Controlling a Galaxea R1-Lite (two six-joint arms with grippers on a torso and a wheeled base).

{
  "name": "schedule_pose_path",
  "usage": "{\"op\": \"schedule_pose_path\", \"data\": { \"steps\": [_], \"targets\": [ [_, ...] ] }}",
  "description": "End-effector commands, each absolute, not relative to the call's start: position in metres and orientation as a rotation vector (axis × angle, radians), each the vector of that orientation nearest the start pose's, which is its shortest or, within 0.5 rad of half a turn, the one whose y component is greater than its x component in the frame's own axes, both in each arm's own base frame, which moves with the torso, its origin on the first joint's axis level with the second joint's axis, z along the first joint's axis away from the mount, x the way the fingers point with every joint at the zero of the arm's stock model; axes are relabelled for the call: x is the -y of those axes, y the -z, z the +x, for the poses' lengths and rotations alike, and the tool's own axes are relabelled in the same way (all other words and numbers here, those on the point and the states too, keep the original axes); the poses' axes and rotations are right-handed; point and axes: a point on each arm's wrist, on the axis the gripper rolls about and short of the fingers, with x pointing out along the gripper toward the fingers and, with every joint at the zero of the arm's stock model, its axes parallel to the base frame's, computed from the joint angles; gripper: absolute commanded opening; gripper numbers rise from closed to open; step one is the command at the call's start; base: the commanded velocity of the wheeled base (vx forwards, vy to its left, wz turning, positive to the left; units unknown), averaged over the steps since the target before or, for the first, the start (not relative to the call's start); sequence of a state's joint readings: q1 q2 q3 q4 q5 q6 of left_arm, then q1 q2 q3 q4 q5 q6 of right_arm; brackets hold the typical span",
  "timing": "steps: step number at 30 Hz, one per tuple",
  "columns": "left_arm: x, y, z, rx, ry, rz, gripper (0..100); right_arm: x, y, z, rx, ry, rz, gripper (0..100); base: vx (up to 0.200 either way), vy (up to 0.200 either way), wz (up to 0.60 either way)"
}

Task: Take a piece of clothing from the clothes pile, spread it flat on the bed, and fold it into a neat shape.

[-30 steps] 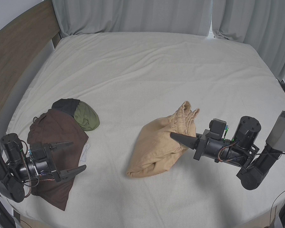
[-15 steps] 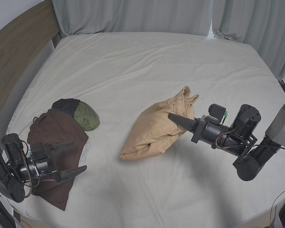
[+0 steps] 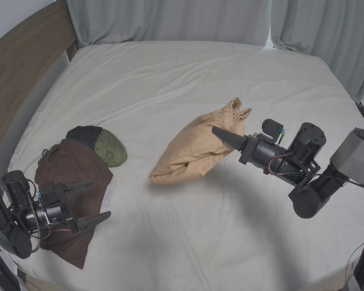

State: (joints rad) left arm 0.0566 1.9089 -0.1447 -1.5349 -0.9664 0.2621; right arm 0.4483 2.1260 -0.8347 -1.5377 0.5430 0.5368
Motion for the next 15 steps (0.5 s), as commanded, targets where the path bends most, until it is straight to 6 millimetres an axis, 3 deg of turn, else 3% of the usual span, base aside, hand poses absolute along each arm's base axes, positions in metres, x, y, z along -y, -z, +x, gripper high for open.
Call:
{"op": "schedule_pose_path", "data": {
  "steps": [1,15],
  "targets": [
    [0.005,-0.075,0.231,-0.089,0.925,0.126,100,-0.175,-0.119,0.349,-0.019,-1.016,0.479,0,0.000,0.000,0.00],
    [0.006,-0.072,0.230,-0.105,0.928,0.116,100,-0.172,-0.095,0.410,0.068,-0.969,0.468,0,0.000,0.000,0.00]
  ]
}}
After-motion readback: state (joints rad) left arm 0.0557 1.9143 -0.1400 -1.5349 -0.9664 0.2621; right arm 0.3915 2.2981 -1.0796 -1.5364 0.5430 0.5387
